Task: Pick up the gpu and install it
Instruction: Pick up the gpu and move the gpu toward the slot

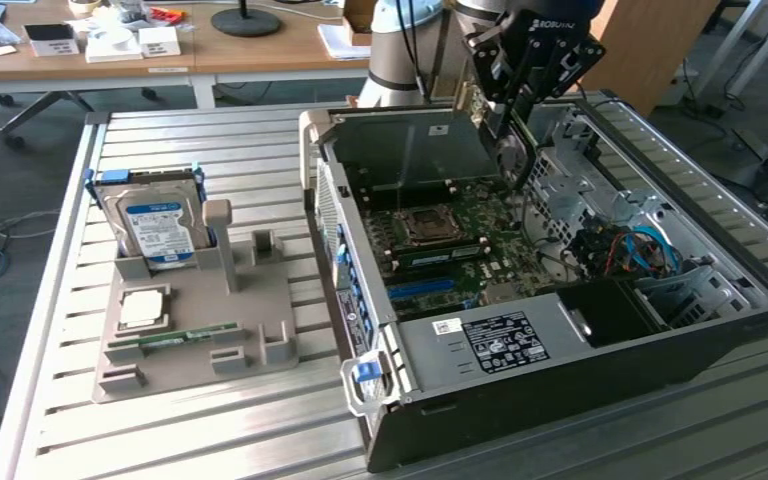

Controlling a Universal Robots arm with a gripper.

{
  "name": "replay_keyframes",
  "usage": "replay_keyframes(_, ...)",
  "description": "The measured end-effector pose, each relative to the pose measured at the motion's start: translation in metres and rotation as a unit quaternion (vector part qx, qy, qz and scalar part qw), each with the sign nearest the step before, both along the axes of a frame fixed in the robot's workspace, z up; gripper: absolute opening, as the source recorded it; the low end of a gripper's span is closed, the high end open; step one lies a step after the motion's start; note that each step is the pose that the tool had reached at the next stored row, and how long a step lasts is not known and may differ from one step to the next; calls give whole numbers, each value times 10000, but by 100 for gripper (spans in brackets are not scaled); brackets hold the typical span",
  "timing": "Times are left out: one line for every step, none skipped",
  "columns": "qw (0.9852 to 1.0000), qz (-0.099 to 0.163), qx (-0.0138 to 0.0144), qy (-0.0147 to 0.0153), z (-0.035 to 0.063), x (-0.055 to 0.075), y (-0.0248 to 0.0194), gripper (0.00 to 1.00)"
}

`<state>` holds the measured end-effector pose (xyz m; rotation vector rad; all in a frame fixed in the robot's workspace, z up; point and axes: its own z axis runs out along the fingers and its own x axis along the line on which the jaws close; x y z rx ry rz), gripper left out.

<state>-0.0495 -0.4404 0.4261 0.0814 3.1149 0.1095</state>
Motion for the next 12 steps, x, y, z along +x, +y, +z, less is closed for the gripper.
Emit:
replay_keyframes(10000, 0, 0, 0, 0, 0, 0, 27)
replay_keyframes(10000, 0, 0, 0, 0, 0, 0, 27)
replay_keyframes(10000, 0, 0, 0, 0, 0, 0, 27)
replay_keyframes(10000, 0, 0, 0, 0, 0, 0, 27)
replay_keyframes(10000, 1, 0, 0, 0, 2, 0, 27)
replay_keyframes(10000, 1, 0, 0, 0, 5, 0, 27)
replay_keyframes(10000, 1, 0, 0, 0, 13, 0, 27)
replay_keyframes(10000, 0, 0, 0, 0, 23, 0, 27)
replay_keyframes(10000, 0, 1, 0, -1, 35, 0, 27)
replay_keyframes(10000, 0, 0, 0, 0, 50, 0, 27)
replay_keyframes(10000, 0, 0, 0, 0, 66, 0, 27)
replay_keyframes(10000, 0, 0, 0, 0, 83, 0, 27)
